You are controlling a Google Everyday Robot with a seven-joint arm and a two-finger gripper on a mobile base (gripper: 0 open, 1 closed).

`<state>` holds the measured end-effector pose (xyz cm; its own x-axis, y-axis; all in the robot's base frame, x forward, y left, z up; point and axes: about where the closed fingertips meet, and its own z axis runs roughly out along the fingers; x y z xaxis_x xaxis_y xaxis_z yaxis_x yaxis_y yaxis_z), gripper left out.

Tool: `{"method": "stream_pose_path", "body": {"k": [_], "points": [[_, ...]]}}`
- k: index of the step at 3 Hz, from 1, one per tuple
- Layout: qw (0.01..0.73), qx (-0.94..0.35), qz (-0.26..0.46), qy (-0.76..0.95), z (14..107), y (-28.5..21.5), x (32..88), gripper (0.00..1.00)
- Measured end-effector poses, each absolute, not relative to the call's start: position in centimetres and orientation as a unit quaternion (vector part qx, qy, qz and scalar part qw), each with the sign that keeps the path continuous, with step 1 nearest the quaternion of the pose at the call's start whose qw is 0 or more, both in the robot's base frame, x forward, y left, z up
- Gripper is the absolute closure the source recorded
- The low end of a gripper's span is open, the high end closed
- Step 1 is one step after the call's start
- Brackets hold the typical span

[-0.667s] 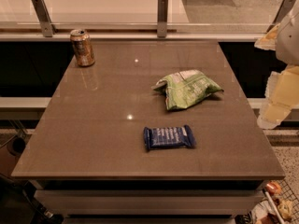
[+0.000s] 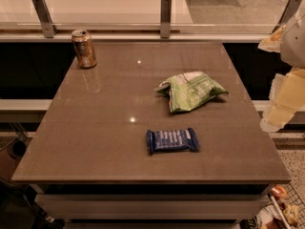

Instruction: Move rxbar blueberry near orange can

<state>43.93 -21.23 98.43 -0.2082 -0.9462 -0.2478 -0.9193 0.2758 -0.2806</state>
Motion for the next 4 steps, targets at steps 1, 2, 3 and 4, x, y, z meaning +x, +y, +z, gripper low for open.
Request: {"method": "stream_pose_path", "body": {"k": [1,2,3,4], "points": [[0.208,-0.596,0.001,0.775,96.0,-20.6,44.3,0.0],[0.239,-0.589,0.045,0.771,93.1,-19.1,44.8,0.0],[0.272,-0.584,0.094,0.759,90.4,-17.0,45.7,0.0],[0.301,-0.582,0.15,0.74,87.7,-14.3,46.8,0.0]]}}
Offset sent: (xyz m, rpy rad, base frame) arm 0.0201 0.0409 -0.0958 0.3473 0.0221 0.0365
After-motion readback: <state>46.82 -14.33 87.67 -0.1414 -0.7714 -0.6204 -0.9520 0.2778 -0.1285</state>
